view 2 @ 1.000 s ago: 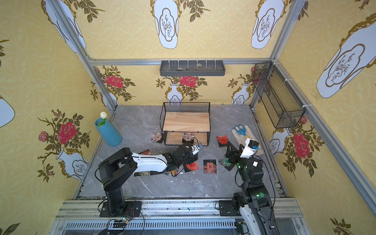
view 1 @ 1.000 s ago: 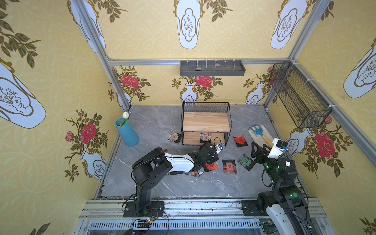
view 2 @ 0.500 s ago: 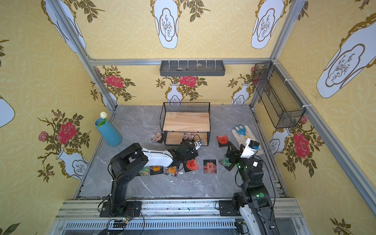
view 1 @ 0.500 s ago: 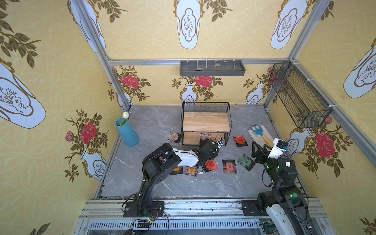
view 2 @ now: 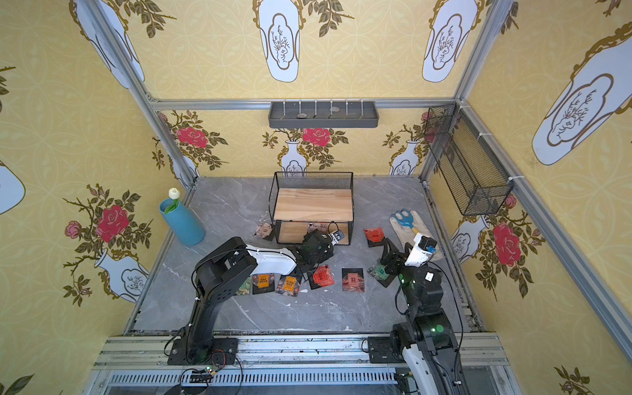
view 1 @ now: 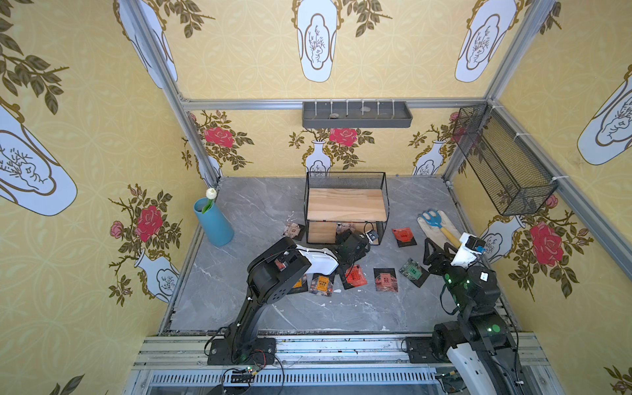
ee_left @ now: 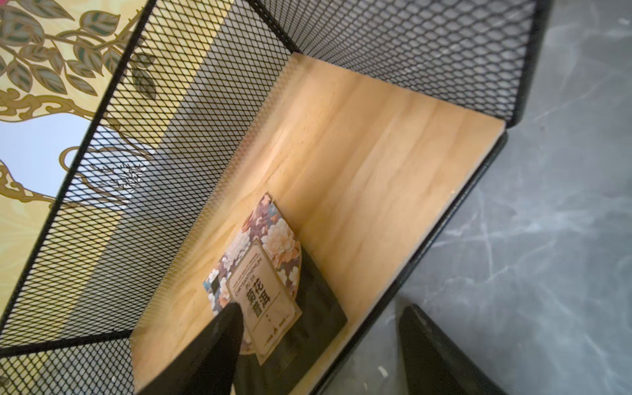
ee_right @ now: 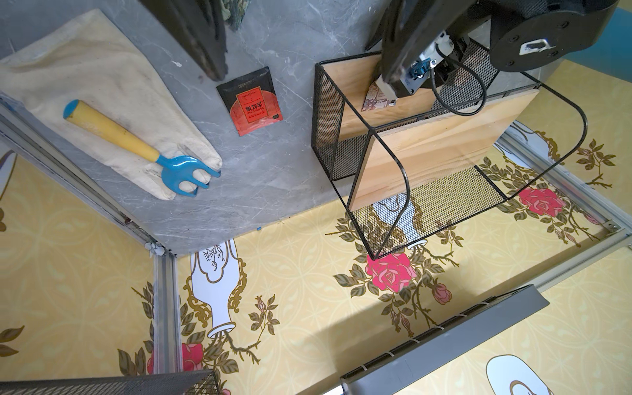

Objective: Remove the tea bags from the shelf
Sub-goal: Pick up the tea bag from the shelf.

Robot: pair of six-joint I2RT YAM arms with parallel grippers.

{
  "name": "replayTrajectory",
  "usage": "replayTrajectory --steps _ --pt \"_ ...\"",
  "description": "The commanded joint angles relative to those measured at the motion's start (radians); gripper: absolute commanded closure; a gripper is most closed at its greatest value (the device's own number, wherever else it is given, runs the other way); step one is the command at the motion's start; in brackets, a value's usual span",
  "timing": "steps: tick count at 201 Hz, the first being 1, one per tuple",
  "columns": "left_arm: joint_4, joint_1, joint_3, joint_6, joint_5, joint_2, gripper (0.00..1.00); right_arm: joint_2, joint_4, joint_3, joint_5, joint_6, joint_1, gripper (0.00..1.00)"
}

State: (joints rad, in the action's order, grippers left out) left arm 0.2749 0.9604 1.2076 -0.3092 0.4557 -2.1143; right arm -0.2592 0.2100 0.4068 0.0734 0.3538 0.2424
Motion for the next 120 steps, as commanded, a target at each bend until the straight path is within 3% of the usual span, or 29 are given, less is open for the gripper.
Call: replayTrajectory --steps 1,63,90,120 --pt "-0.104 -0.008 0.000 0.026 -0.069 -0.017 0.20 0.004 -0.008 0.002 0.019 -0.007 0.001 0.26" --pt "-0.183 -0.015 0.004 0.048 -0.146 -0.025 0.30 0.016 -0.007 0.000 0.032 -0.005 0.001 0.26" --pt "-0.219 -0.033 0.014 0.074 -0.185 -0.028 0.38 0.021 -0.001 0.000 0.038 -0.004 0.001 0.26" --pt "-0.240 -0.047 0.015 0.086 -0.205 -0.030 0.55 0.028 0.001 0.001 0.043 -0.001 0.001 0.25"
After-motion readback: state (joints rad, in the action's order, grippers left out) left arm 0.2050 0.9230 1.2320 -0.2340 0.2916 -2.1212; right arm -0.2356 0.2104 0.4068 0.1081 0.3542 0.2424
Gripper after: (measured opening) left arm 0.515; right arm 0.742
